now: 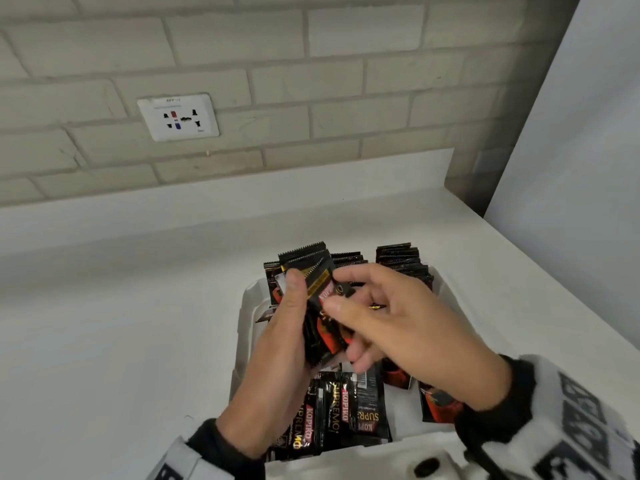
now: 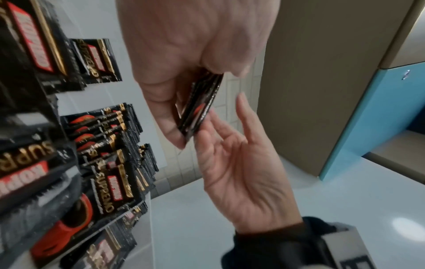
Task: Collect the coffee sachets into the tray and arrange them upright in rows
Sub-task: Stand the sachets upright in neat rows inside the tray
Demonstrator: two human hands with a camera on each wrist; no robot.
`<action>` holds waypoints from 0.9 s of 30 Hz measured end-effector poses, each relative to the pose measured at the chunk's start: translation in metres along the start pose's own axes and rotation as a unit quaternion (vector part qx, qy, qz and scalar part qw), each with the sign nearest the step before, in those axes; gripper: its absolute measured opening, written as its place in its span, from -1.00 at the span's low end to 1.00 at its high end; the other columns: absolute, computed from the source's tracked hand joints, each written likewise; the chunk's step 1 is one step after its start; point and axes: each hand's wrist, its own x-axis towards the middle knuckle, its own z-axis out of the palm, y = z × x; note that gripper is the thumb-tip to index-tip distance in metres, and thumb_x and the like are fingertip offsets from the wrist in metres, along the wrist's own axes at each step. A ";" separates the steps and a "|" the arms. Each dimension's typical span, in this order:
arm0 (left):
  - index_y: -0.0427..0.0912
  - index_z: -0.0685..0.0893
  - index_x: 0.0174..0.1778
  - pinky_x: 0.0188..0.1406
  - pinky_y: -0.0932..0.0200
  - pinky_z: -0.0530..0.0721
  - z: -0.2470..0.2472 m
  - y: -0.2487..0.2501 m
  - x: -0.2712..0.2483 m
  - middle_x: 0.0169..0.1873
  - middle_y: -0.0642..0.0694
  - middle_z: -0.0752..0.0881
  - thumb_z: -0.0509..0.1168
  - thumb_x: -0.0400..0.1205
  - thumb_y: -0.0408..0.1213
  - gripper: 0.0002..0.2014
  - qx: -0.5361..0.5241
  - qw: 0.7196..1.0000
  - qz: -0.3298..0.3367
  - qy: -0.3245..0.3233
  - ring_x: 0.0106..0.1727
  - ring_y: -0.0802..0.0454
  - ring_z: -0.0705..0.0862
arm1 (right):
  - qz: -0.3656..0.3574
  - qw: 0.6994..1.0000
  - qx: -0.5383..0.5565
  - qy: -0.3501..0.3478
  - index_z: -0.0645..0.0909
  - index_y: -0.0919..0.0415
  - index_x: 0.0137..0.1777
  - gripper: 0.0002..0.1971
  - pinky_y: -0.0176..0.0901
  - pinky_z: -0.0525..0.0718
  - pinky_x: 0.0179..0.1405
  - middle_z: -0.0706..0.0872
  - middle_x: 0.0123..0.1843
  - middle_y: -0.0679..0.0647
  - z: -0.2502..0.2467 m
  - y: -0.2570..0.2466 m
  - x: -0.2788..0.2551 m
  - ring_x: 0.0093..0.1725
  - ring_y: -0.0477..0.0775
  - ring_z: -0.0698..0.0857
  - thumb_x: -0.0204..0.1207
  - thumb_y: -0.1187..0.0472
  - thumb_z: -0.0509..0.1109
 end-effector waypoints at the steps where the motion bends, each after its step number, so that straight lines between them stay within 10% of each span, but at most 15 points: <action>1: 0.11 0.82 -0.18 -0.27 0.22 0.76 -0.004 0.001 0.000 -0.13 -0.09 0.83 0.06 0.32 0.27 -0.49 -0.003 1.000 -0.007 -0.011 -0.09 0.04 0.81 | 0.025 0.997 0.077 -0.016 0.42 0.00 0.39 -0.57 -0.22 0.76 -0.30 0.66 -0.15 0.06 -0.001 0.003 0.000 -0.39 -0.07 0.73 0.51 0.08 0.32; 6: -0.14 0.71 -0.21 -0.44 0.22 0.72 -0.012 0.000 0.003 -0.41 -0.07 0.78 0.23 0.36 -0.09 -0.75 -0.025 0.998 -0.049 0.012 -0.42 0.11 0.74 | 0.058 0.972 0.225 -0.038 0.41 0.08 0.39 -0.63 -0.21 0.75 -0.27 0.69 -0.12 0.17 -0.007 0.015 -0.001 -0.30 0.00 0.73 0.63 0.35 0.15; 13: -0.11 0.61 -0.15 -0.60 0.21 0.69 -0.010 0.001 0.006 -0.41 -0.10 0.80 0.27 0.33 -0.21 -0.81 -0.008 0.999 -0.041 0.019 -0.45 0.04 0.77 | -0.047 0.989 -0.083 0.116 0.49 -0.30 0.10 -0.66 -0.55 0.52 -0.23 0.55 -0.19 -0.15 -0.024 0.024 0.003 -0.30 -0.25 0.53 0.38 0.06 0.45; 22: 0.22 0.75 -0.44 -0.40 0.11 0.80 -0.004 0.001 0.004 -0.30 0.01 0.84 0.23 0.44 -0.16 -0.75 0.034 0.999 -0.018 -0.026 -0.28 -0.01 0.82 | -0.013 0.996 0.054 0.074 0.57 0.02 0.17 -0.63 0.11 0.70 0.08 0.78 -0.10 0.16 -0.020 0.047 0.007 -0.10 0.16 0.78 0.36 0.21 0.49; 27: -0.11 0.64 -0.15 -0.19 -0.18 0.76 -0.007 -0.001 0.007 -0.27 -0.18 0.83 0.13 0.63 -0.24 -0.81 -0.008 0.996 -0.084 -0.007 -0.26 -0.14 0.81 | 0.006 0.987 0.151 0.054 0.62 0.03 0.06 -0.58 0.36 0.68 0.03 0.75 -0.05 0.33 -0.013 0.052 0.007 -0.04 0.31 0.75 0.15 0.10 0.50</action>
